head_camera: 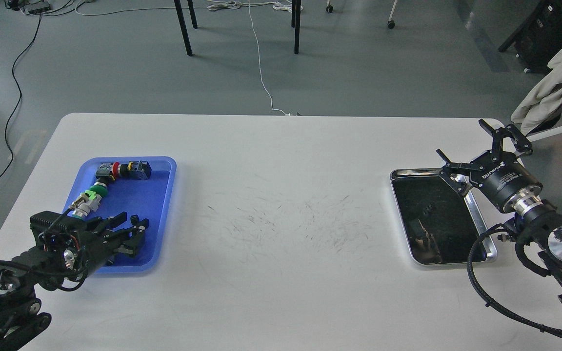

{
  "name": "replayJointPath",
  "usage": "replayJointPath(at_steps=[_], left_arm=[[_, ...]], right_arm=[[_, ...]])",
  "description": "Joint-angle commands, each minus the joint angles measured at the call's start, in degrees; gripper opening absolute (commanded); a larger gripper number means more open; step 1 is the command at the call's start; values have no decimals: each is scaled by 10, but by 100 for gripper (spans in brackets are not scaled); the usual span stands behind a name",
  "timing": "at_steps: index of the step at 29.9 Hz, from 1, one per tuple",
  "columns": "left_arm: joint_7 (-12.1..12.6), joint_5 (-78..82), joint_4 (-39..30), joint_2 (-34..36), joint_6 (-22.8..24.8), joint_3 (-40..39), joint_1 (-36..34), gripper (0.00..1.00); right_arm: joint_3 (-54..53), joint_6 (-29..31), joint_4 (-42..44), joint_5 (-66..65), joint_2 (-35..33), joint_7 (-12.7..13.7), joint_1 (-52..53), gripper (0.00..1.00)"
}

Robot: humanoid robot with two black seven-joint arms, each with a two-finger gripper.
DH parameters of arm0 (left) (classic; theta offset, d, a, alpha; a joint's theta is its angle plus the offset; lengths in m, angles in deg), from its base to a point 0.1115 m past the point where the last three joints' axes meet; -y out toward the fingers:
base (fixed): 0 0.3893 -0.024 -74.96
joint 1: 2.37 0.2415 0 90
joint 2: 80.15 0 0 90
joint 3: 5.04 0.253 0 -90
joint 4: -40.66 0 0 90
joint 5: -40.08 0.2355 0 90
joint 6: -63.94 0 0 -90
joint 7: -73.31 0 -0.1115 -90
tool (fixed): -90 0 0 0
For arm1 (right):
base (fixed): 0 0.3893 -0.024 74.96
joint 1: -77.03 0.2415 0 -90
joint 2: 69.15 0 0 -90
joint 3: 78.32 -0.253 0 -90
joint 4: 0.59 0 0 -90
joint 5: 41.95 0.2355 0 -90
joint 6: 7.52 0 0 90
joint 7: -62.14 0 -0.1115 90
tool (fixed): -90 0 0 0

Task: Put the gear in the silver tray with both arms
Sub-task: 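Lower the left gripper into the blue tray and grasp another black part, then carry the black part toward the table center with the left gripper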

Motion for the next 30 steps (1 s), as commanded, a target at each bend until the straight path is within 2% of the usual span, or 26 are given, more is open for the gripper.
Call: replayJointPath(at_steps=[1, 2, 3, 5, 8, 16, 20, 26, 28, 30], left_arm=[[-3, -1, 8, -1, 0, 0, -1, 45], [-3, -1, 9, -1, 0, 0, -1, 41], [-4, -1, 9, -1, 0, 0, -1, 30], [-4, -1, 11, -2, 0, 0, -1, 17], [-6, -2, 15, -3, 0, 0, -1, 10], [-10, -5, 3, -3, 0, -2, -27, 7], [-4, -27, -46, 11, 2, -3, -67, 7], [30, -74, -151, 24, 14, -3, -122, 7], [47, -79, -182, 6, 27, -3, -132, 7], [69, -82, -204, -41, 41, -3, -139, 7]], right_arm=[[0, 0, -1, -1, 1, 0, 0, 97], [0, 0, -2, -1, 1, 0, 0, 97], [1, 0, -1, -1, 1, 0, 0, 97], [0, 0, -1, 0, 1, 0, 0, 97], [0, 0, -1, -1, 0, 0, 0, 97], [1, 0, -5, -2, 0, 0, 1, 97], [6, 0, -16, -8, -10, 0, 5, 97], [6, -1, -36, -47, -47, 2, 25, 97], [7, 0, -38, -59, -55, 4, 30, 97], [7, -1, -37, -68, -63, 7, 35, 97]])
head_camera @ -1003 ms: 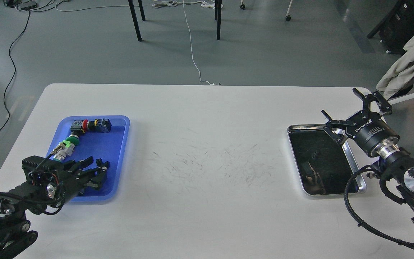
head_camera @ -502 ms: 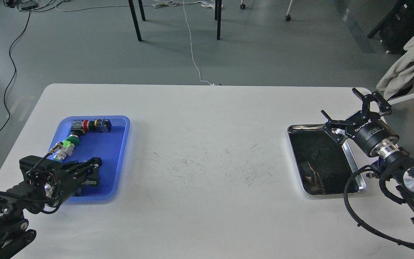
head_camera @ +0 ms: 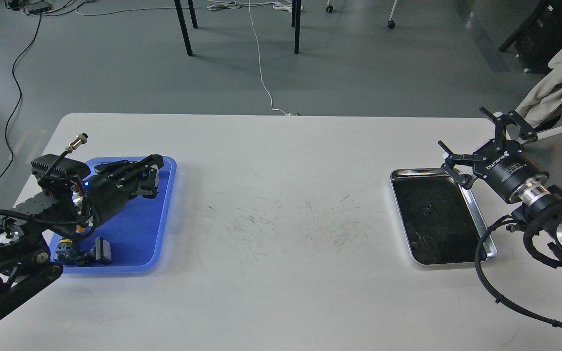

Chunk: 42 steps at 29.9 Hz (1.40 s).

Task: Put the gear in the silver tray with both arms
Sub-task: 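Carry the black part toward the table center with the left gripper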

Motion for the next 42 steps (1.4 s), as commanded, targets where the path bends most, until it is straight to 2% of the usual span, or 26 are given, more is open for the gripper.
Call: replayJointPath(at_steps=[1, 3, 8, 11, 13, 20, 23, 36, 39, 42], left_arm=[[35, -5, -41, -85, 29, 1, -14, 8], [42, -7, -39, -150, 52, 1, -13, 8], [83, -24, -11, -312, 109, 5, -4, 8], [86, -25, 40, -394, 119, 39, -10, 8], [86, -25, 80, -421, 119, 55, -13, 8], [82, -34, 191, -421, 116, 83, -23, 8], [80, -53, 232, -421, 100, 94, -39, 8], [72, -113, 243, -421, 95, 96, -41, 14], [71, -121, 240, -421, 94, 96, -41, 21], [71, -121, 239, -421, 93, 96, -42, 36]], right_arm=[[3, -1, 0, -22, -17, 3, 11, 97], [20, -4, 4, -44, -26, 4, 16, 97], [45, -6, 7, -60, -44, 3, 18, 97], [51, -6, 10, -64, -57, 3, 18, 97], [62, -8, 10, -70, -68, 3, 17, 97], [96, -23, 10, -93, -94, 3, 18, 97], [96, -23, 9, -93, -94, 3, 18, 97], [95, -22, -8, -105, -94, 2, 30, 97], [95, -22, -8, -105, -93, 2, 30, 97], [97, -22, -8, -106, -93, 2, 36, 97]])
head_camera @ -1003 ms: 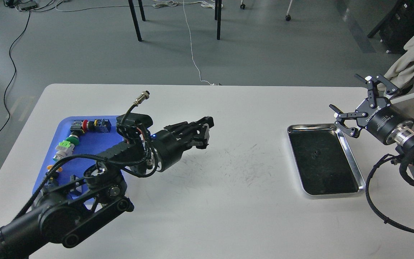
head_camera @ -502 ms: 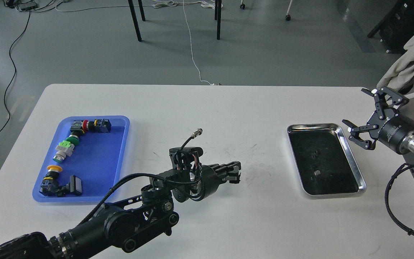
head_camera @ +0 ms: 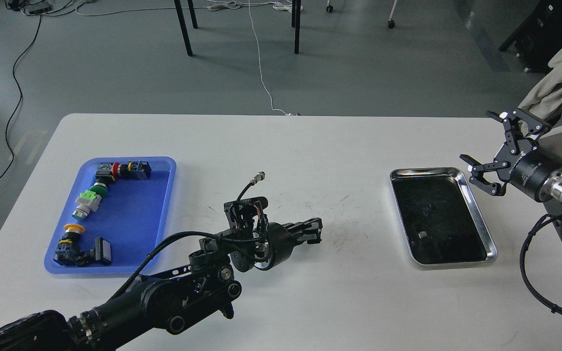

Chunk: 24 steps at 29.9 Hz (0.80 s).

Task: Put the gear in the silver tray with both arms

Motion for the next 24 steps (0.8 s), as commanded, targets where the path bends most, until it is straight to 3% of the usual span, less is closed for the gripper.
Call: replayJointPath(at_steps=[1, 4, 7, 13, 20, 24], left_arm=[[0, -6, -2, 0, -1, 0, 0, 42], [0, -28, -8, 0, -2, 0, -1, 65], [1, -56, -16, 0, -6, 0, -6, 96], [1, -75, -24, 0, -13, -17, -47, 98], [2, -117, -28, 0, -29, -99, -83, 98], [2, -144, -43, 54, -36, -143, -85, 98]], right_arm=[[2, 0, -2, -1, 1, 1, 7, 97], [2, -1, -10, -12, 1, 2, 15, 97], [3, -1, -28, -34, 2, 3, 22, 97], [19, -2, -62, -80, 3, 5, 47, 97], [207, -4, -63, -125, 1, 4, 178, 97], [280, -8, -64, -166, 9, 4, 237, 97]])
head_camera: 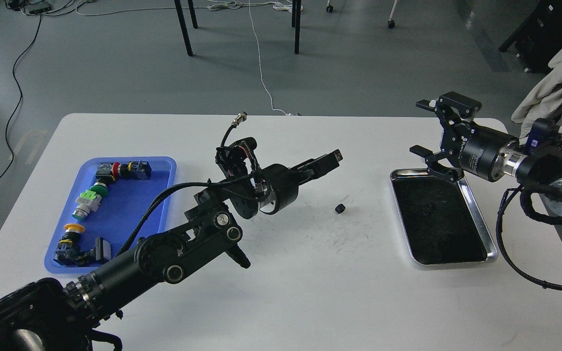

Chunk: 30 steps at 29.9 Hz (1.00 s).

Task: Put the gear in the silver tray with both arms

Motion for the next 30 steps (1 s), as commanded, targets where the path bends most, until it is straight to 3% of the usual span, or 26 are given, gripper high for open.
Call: replayJointPath(at_steps=[1, 13, 19, 30], left_arm=[[0, -25, -15, 56, -4, -39, -1, 98], [-2, -74, -86, 210, -19, -65, 19, 98], [-2, -74, -99, 217, -19, -80, 30, 98], [-3, -75, -100, 216, -25, -80, 30, 98]], right_arm=[[67, -4, 0, -42, 9, 0, 54, 97], [380, 0, 2, -220, 57, 31, 286, 97], [481, 3, 9, -274, 109, 31, 365, 97], [583, 5, 105, -328, 204, 32, 380, 95]])
